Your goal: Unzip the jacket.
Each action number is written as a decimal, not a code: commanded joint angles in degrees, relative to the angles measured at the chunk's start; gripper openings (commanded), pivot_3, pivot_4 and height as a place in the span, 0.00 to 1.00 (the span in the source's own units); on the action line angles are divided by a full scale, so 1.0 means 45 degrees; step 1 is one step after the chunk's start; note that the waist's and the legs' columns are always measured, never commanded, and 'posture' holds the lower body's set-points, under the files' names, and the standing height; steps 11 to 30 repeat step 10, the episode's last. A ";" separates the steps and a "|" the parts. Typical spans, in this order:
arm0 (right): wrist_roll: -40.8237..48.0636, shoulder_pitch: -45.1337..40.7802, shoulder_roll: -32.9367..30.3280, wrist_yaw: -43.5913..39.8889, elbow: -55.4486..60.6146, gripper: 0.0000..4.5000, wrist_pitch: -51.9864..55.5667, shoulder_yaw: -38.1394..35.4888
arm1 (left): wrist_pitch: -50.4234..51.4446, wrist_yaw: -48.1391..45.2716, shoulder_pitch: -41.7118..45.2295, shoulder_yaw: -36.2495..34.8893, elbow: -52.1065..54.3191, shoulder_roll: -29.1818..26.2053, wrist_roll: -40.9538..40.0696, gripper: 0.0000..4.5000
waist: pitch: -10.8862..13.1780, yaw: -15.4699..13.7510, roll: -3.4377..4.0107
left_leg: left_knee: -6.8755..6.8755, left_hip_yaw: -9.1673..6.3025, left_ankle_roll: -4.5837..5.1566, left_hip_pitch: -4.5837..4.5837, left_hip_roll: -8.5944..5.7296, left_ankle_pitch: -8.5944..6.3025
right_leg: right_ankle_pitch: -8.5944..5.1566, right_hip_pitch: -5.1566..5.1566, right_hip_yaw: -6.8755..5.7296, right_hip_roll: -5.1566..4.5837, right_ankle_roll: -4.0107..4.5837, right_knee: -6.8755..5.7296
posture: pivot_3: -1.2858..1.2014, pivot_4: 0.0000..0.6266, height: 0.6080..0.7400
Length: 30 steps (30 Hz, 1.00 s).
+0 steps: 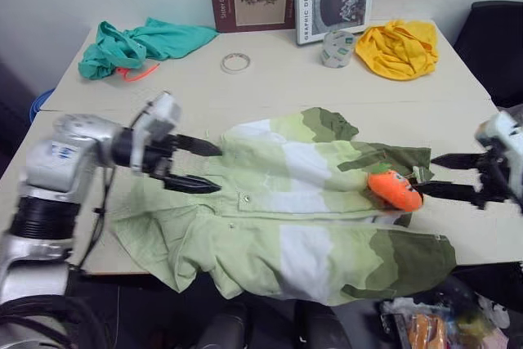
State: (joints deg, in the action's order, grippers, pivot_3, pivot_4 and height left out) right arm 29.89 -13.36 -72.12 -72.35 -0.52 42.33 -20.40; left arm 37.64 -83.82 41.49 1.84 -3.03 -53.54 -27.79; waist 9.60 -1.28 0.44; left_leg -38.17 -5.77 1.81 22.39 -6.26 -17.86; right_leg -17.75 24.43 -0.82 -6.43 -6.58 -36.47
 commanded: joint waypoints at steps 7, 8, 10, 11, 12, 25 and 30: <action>-0.0031 0.5205 -0.1829 -0.4478 -0.0913 0.99 -0.0615 -0.6617 | -0.3808 -0.1928 -0.1752 -0.0832 -0.2419 -0.5159 -0.0249 1.00 | 0.0024 0.0001 -0.0014 | 0.0042 0.0013 -0.0010 -0.0036 0.0020 0.0005 | -0.0010 -0.0016 0.0031 0.0012 0.0018 0.0011 | 0.52 0.24 1.00; 0.0043 0.5372 -0.1804 -0.4478 -0.0880 0.99 -0.0647 -0.6792 | -0.4347 -0.1928 -0.1890 -0.0624 -0.2664 -0.5440 -0.0178 1.00 | 0.0024 0.0004 -0.0013 | 0.0049 0.0014 -0.0008 -0.0047 0.0019 0.0004 | -0.0010 -0.0023 0.0034 0.0009 0.0018 0.0014 | 0.52 0.24 1.00; 0.0100 0.5206 -0.1655 -0.4444 -0.0828 0.99 -0.0588 -0.6852 | -0.5386 -0.1928 -0.1877 -0.0409 -0.3272 -0.5523 0.0218 1.00 | 0.0026 0.0018 -0.0011 | 0.0051 0.0023 -0.0007 -0.0048 0.0017 0.0002 | -0.0010 -0.0020 0.0046 0.0004 0.0018 0.0012 | 0.52 0.24 1.00; 0.0100 0.5206 -0.1655 -0.4444 -0.0828 0.99 -0.0588 -0.6852 | -0.5386 -0.1928 -0.1877 -0.0409 -0.3272 -0.5523 0.0218 1.00 | 0.0026 0.0018 -0.0011 | 0.0051 0.0023 -0.0007 -0.0048 0.0017 0.0002 | -0.0010 -0.0020 0.0046 0.0004 0.0018 0.0012 | 0.52 0.24 1.00; 0.0100 0.5206 -0.1655 -0.4444 -0.0828 0.99 -0.0588 -0.6852 | -0.5386 -0.1928 -0.1877 -0.0409 -0.3272 -0.5523 0.0218 1.00 | 0.0026 0.0018 -0.0011 | 0.0051 0.0023 -0.0007 -0.0048 0.0017 0.0002 | -0.0010 -0.0020 0.0046 0.0004 0.0018 0.0012 | 0.52 0.24 1.00; 0.0100 0.5206 -0.1655 -0.4444 -0.0828 0.99 -0.0588 -0.6852 | -0.5386 -0.1928 -0.1877 -0.0409 -0.3272 -0.5523 0.0218 1.00 | 0.0026 0.0018 -0.0011 | 0.0051 0.0023 -0.0007 -0.0048 0.0017 0.0002 | -0.0010 -0.0020 0.0046 0.0004 0.0018 0.0012 | 0.52 0.24 1.00; 0.0100 0.5206 -0.1655 -0.4444 -0.0828 0.99 -0.0588 -0.6852 | -0.5386 -0.1928 -0.1877 -0.0409 -0.3272 -0.5523 0.0218 1.00 | 0.0026 0.0018 -0.0011 | 0.0051 0.0023 -0.0007 -0.0048 0.0017 0.0002 | -0.0010 -0.0020 0.0046 0.0004 0.0018 0.0012 | 0.52 0.24 1.00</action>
